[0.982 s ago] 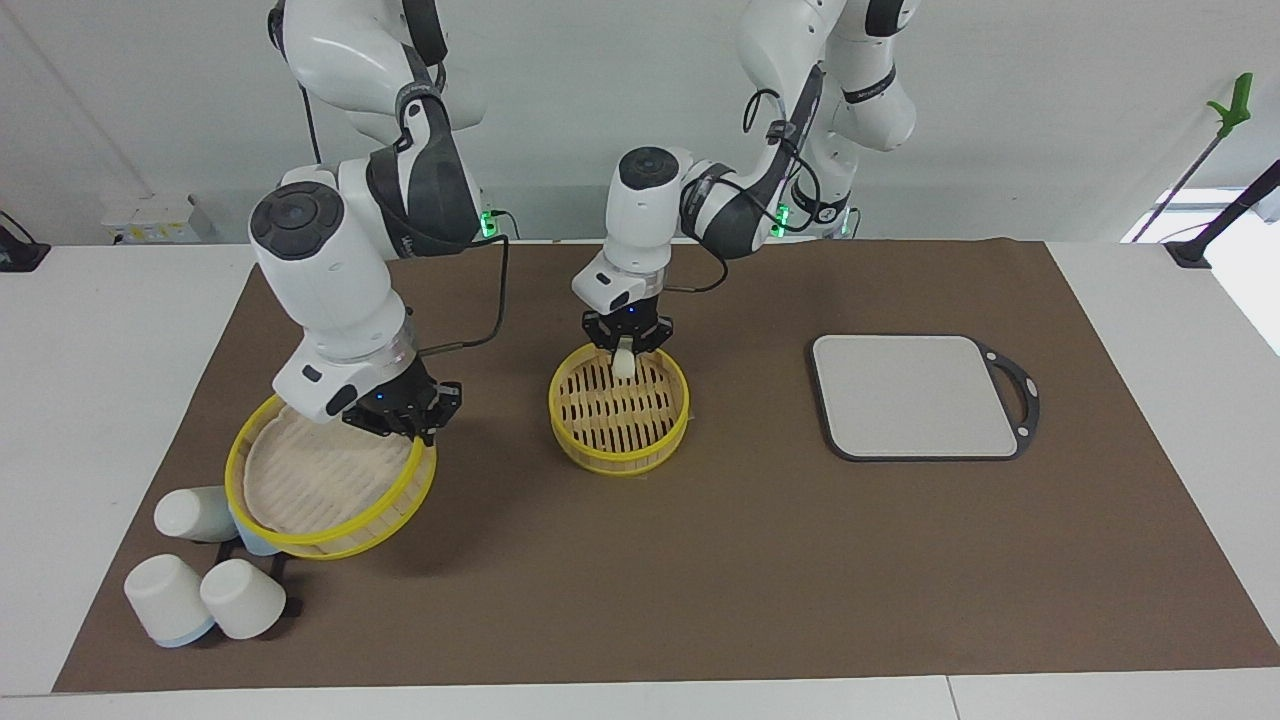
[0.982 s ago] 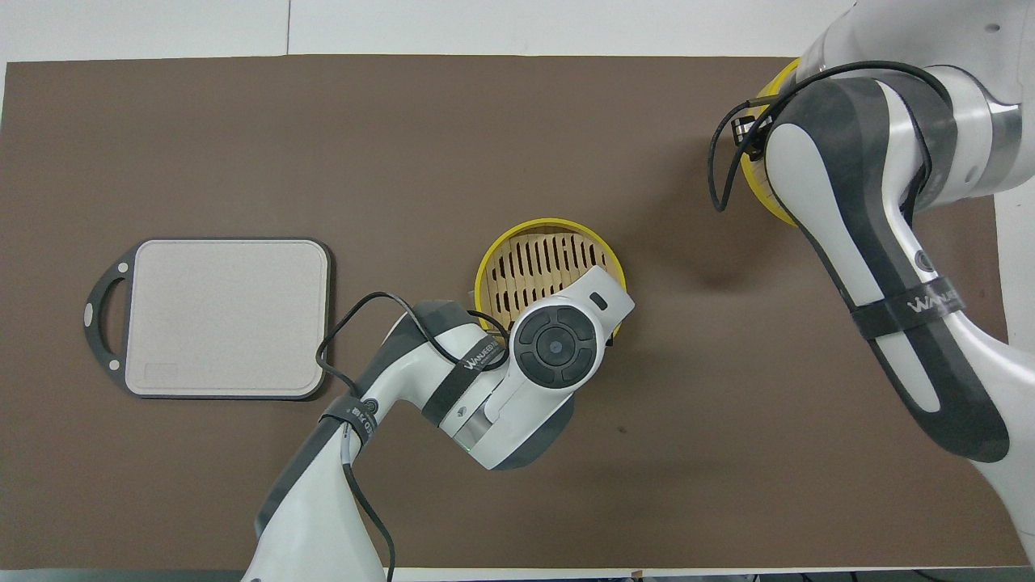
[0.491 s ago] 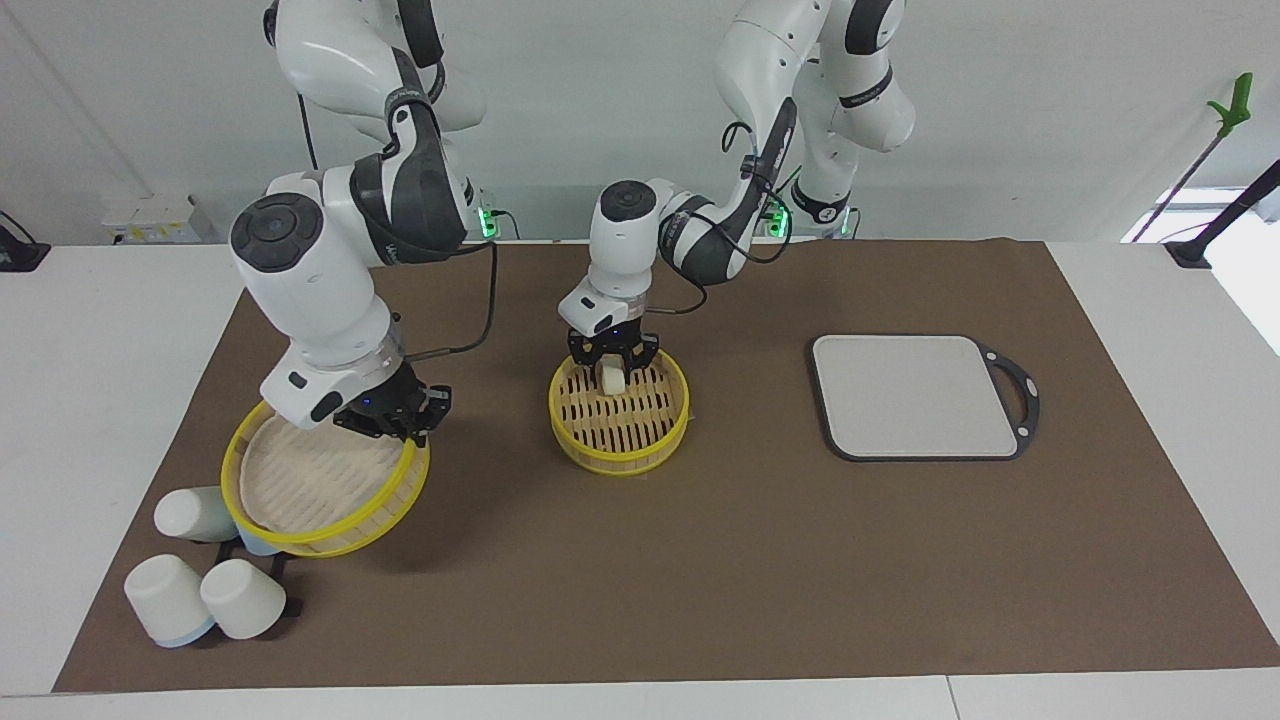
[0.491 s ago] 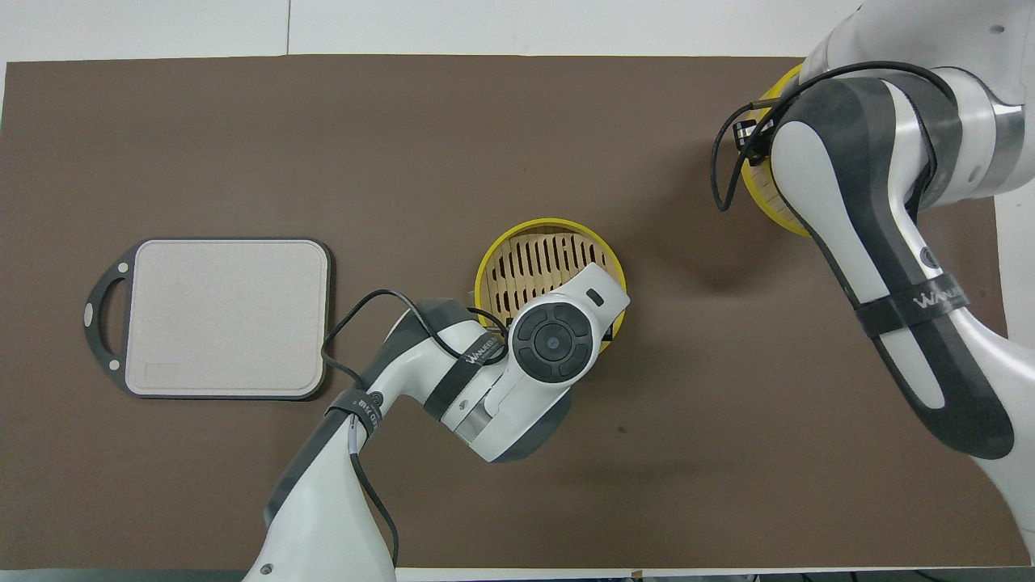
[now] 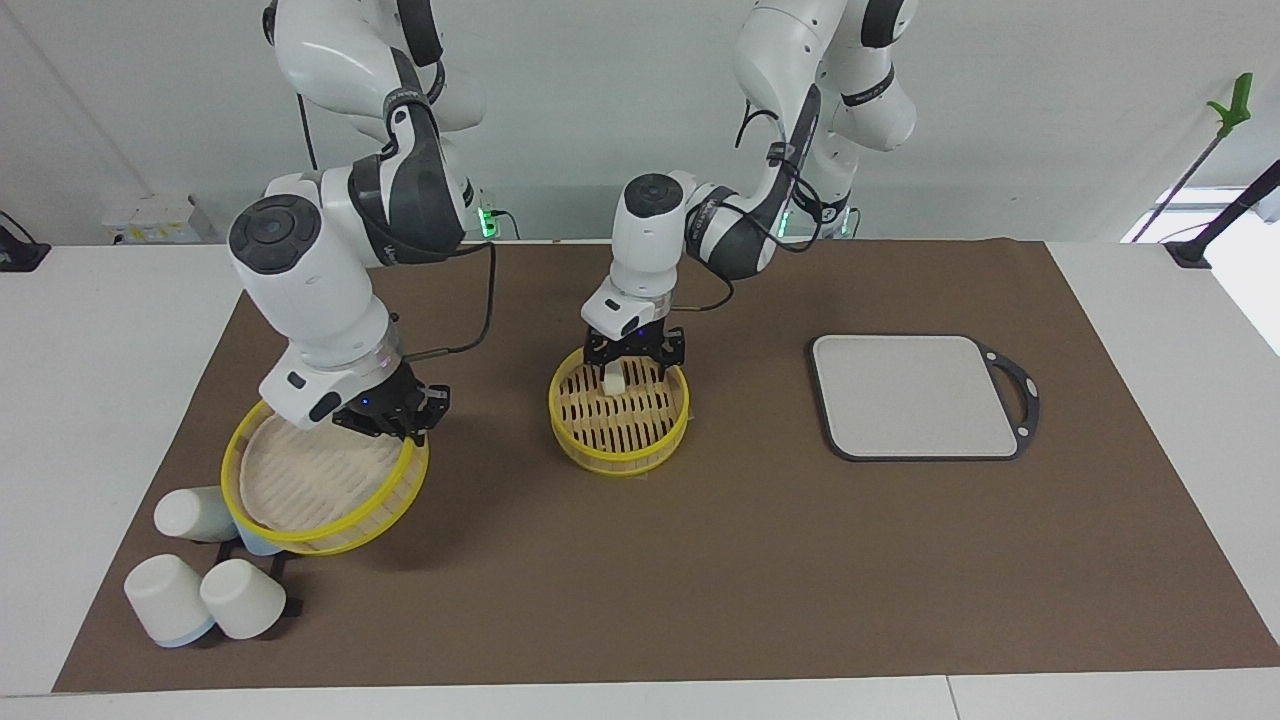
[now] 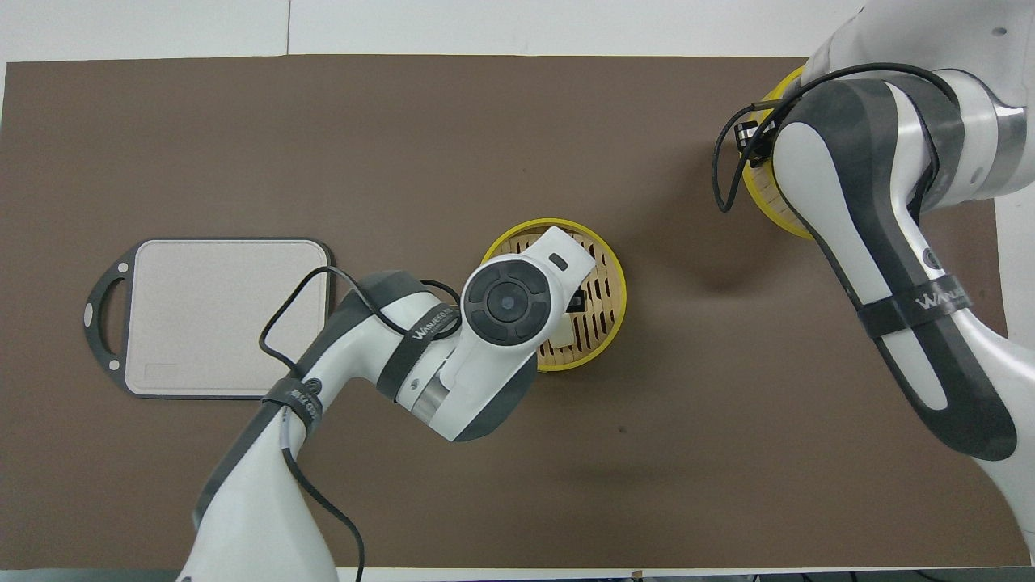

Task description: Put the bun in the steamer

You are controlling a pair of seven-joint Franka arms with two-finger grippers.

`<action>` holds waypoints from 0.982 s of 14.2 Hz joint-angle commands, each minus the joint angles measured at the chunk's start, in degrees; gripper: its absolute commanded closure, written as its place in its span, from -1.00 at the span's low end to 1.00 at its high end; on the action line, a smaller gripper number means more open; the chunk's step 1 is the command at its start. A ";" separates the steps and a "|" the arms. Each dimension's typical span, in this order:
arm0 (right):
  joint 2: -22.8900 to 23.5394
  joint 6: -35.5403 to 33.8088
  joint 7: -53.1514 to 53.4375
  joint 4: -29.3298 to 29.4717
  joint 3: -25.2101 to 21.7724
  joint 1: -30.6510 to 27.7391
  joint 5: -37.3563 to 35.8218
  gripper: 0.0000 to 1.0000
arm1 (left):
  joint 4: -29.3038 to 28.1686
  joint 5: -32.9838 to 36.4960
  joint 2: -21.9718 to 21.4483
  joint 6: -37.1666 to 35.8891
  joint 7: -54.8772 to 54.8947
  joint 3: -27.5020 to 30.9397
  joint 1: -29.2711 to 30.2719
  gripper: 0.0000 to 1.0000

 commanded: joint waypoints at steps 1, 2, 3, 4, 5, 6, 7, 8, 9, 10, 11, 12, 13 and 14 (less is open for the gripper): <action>-2.01 2.71 7.03 -2.16 0.30 2.61 0.66 1.00 | -0.62 -0.38 -7.15 -8.58 1.77 -0.29 4.39 -1.00; -2.01 3.42 11.77 -2.08 0.22 4.81 0.49 1.00 | -0.44 -0.38 -9.00 -11.49 3.43 -0.21 6.58 -1.00; -1.92 3.68 15.99 -1.73 0.22 7.09 0.40 1.00 | -0.44 -0.38 -10.93 -13.86 5.53 -0.20 8.95 -1.00; -2.01 3.77 18.91 -1.55 0.13 9.38 0.31 1.00 | -0.44 -0.38 -12.78 -16.24 8.60 -0.20 11.94 -1.00; -1.84 3.69 21.98 -1.29 0.04 12.01 0.05 1.00 | -0.44 -0.38 -14.45 -18.52 11.85 -0.20 15.10 -1.00; -1.31 3.77 26.10 -1.02 -0.22 14.91 -0.48 1.00 | -0.35 -0.30 -15.51 -20.20 14.75 -0.20 17.91 -1.00; -0.35 4.12 31.19 -0.76 -0.48 17.89 -0.74 1.00 | -0.35 -0.30 -16.39 -21.35 17.65 -0.20 20.55 -1.00; 1.05 5.00 35.94 0.20 -0.66 20.10 -1.53 1.00 | -0.35 -0.21 -17.19 -22.66 20.38 -0.20 23.02 -1.00; 2.54 5.27 39.64 1.17 -0.66 22.56 -2.58 1.00 | -0.26 -0.12 -17.89 -23.72 23.28 -0.20 25.74 -1.00; 3.52 5.36 41.68 1.87 -0.75 24.32 -3.03 1.00 | 0.35 -0.12 -18.42 -25.04 26.01 -0.20 27.94 -1.00; 4.22 5.44 43.79 2.14 -0.75 25.47 -3.03 1.00 | 1.31 -0.03 -18.60 -27.05 28.30 -0.12 29.53 -1.00; 4.40 5.97 45.64 2.14 -0.58 26.70 -3.03 1.00 | 2.36 0.14 -18.86 -28.90 30.41 -0.12 31.02 -1.00; 4.67 7.19 46.61 1.88 -0.57 28.02 -2.94 1.00 | 3.24 0.32 -19.13 -30.92 32.78 -0.12 32.43 -1.00; 4.67 7.90 47.23 1.53 -0.49 28.38 -2.77 1.00 | 4.30 0.41 -19.30 -32.59 34.19 -0.12 33.23 -1.00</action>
